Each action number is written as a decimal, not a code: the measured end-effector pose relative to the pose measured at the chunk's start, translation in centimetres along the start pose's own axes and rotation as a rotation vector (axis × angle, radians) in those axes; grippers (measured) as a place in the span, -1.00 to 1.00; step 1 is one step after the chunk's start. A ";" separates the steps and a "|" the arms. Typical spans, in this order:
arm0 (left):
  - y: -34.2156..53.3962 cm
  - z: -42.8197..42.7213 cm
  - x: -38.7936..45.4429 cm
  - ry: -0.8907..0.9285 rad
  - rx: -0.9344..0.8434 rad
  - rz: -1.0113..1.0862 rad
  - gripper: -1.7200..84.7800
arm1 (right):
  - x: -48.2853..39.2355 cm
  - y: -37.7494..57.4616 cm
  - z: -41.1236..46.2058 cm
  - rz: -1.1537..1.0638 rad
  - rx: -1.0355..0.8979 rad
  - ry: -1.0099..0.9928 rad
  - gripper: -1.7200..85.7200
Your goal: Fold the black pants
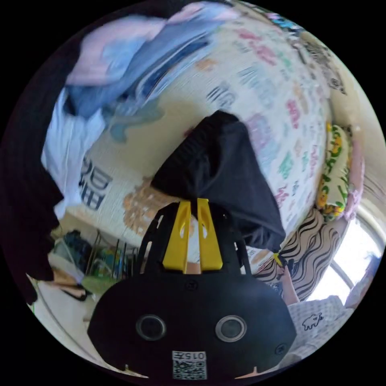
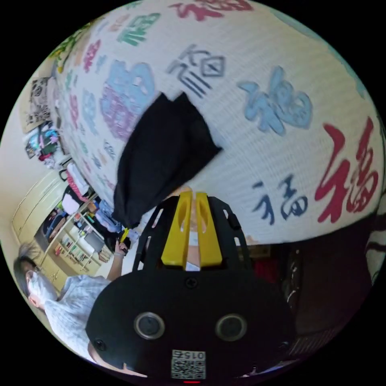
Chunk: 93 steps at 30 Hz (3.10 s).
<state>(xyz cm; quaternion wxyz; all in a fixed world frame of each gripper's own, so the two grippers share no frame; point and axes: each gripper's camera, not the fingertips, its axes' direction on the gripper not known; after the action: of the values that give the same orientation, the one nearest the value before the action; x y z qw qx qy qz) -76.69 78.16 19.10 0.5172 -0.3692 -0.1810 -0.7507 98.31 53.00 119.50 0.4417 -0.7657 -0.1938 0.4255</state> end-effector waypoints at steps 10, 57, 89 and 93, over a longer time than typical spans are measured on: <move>8.2 8.3 31.4 -0.208 0.086 0.908 -0.81 | -1.3 1.7 7.2 -0.160 0.128 -0.260 -0.77; 31.1 53.9 96.1 -0.390 -0.160 1.580 -0.97 | 21.3 3.4 6.2 0.127 0.506 -0.529 -0.81; 49.0 80.7 122.6 -0.553 -0.885 2.085 -0.90 | 20.7 -1.9 4.5 -0.197 0.357 -0.404 -0.86; 50.6 82.3 124.6 -0.617 -0.991 2.101 -0.95 | 21.7 -0.5 3.2 -0.213 0.385 -0.432 -0.92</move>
<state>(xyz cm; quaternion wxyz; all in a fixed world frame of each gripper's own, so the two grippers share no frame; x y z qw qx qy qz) -24.45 31.61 160.39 0.6134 -0.6592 0.4005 0.1695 107.94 69.53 108.73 0.5694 -0.5352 -0.2780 0.5586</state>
